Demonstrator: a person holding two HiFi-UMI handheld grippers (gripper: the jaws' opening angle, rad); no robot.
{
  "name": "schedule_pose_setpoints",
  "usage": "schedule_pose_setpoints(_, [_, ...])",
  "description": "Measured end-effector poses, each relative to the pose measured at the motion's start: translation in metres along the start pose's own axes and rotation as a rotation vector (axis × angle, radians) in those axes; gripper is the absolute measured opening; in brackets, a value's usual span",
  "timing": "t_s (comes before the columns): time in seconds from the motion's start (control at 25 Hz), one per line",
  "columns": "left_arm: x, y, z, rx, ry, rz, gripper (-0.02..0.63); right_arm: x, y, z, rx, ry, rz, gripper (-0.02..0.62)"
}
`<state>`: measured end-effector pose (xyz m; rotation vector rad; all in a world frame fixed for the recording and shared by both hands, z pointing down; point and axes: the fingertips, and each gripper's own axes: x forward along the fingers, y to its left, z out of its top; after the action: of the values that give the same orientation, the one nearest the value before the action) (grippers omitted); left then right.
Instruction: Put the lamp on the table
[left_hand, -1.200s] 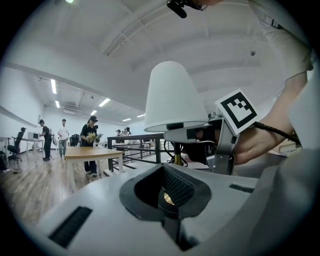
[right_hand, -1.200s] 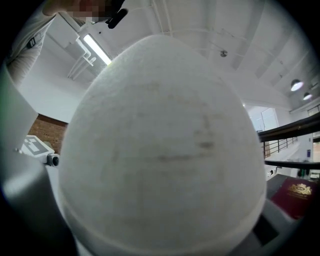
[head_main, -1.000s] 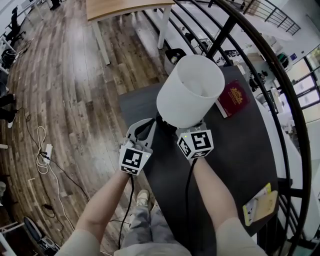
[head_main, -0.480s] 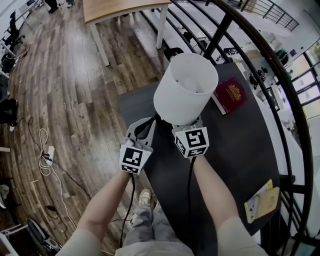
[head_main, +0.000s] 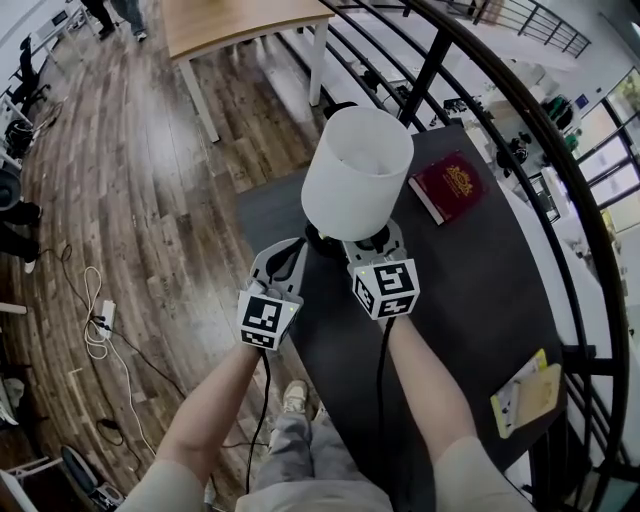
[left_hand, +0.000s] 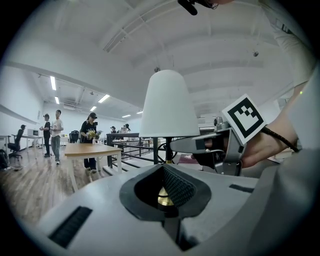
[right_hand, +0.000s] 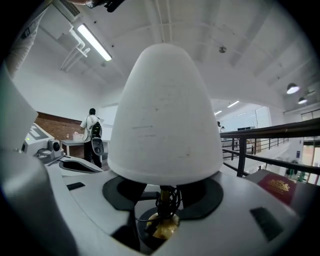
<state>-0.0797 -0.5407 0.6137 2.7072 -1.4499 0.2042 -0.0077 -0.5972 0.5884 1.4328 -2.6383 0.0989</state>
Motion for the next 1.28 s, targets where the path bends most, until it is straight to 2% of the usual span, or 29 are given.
schedule_pose_setpoints(0.48, [-0.052,-0.018,0.062,0.020,-0.018,0.022,0.005,-0.065,0.006,0.003,0.051,0.154,-0.084,0.168])
schedule_pose_setpoints(0.68, [-0.078,-0.031,0.090,0.009,-0.021,0.034,0.005,-0.108,0.016,0.034,0.050,0.121,-0.090,0.167])
schedule_pose_setpoints(1.0, [-0.124,-0.055,0.149,-0.008,-0.032,0.037,0.005,-0.180,0.042,0.114,0.046,0.029,-0.061,0.167])
schedule_pose_setpoints(1.16, [-0.153,-0.070,0.187,-0.009,-0.070,0.023,0.005,-0.224,0.060,0.149,0.041,-0.010,-0.037,0.159])
schedule_pose_setpoints(1.28, [-0.182,-0.083,0.214,0.001,-0.109,0.013,0.005,-0.259,0.077,0.171,0.030,-0.046,-0.017,0.120])
